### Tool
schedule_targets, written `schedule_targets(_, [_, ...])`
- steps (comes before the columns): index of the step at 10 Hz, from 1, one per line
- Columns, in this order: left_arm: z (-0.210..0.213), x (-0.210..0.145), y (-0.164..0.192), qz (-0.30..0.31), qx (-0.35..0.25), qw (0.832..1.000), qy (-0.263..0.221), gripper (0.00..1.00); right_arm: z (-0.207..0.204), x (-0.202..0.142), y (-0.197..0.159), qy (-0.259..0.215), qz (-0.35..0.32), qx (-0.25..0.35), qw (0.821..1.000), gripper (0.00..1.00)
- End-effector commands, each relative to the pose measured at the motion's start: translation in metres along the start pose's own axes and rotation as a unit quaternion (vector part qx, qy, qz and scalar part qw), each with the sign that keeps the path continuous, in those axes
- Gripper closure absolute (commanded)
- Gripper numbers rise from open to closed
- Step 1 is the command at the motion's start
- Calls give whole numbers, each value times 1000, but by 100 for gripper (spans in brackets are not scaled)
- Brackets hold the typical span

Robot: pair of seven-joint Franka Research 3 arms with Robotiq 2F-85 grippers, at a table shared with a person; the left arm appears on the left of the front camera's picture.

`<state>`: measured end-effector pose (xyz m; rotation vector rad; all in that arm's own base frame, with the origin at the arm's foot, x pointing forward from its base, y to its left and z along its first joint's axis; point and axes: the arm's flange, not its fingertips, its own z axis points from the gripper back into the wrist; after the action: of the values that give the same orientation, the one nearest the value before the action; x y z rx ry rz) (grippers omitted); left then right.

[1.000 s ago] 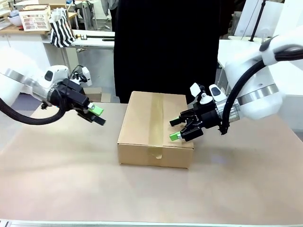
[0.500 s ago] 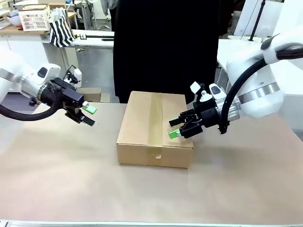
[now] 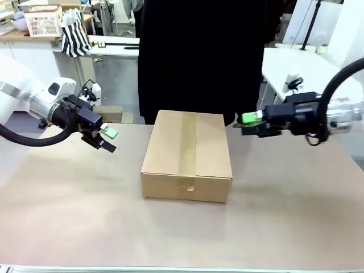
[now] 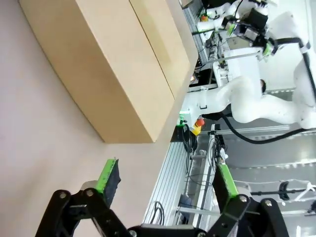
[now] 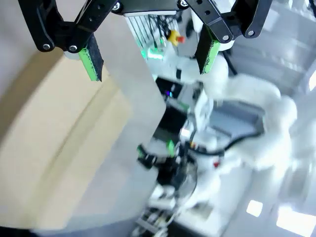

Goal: Pack the gift set into the box.
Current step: Press and hold the closed box until the human finishes sealing it.

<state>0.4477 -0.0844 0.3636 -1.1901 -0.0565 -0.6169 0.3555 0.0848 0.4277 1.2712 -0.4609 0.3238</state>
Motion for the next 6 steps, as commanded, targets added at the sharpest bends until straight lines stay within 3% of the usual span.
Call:
schedule_targets(1, [1, 0, -1, -8, -10, 1000, -7, 0, 59, -68, -20, 5, -100, -50, 994, 0])
schedule_targets(2, [1, 0, -1, -8, -10, 1000, -7, 0, 23, -75, -56, 124, -102, -131, 978, 0])
schedule_targets(3, [1, 0, -1, -8, -10, 1000, -7, 0, 38, 4, -13, -16, -50, -36, 998, 0])
schedule_targets(6, [1, 0, -1, -8, -10, 1000, -7, 0, 38, 4, -13, -16, -50, -36, 998, 0])
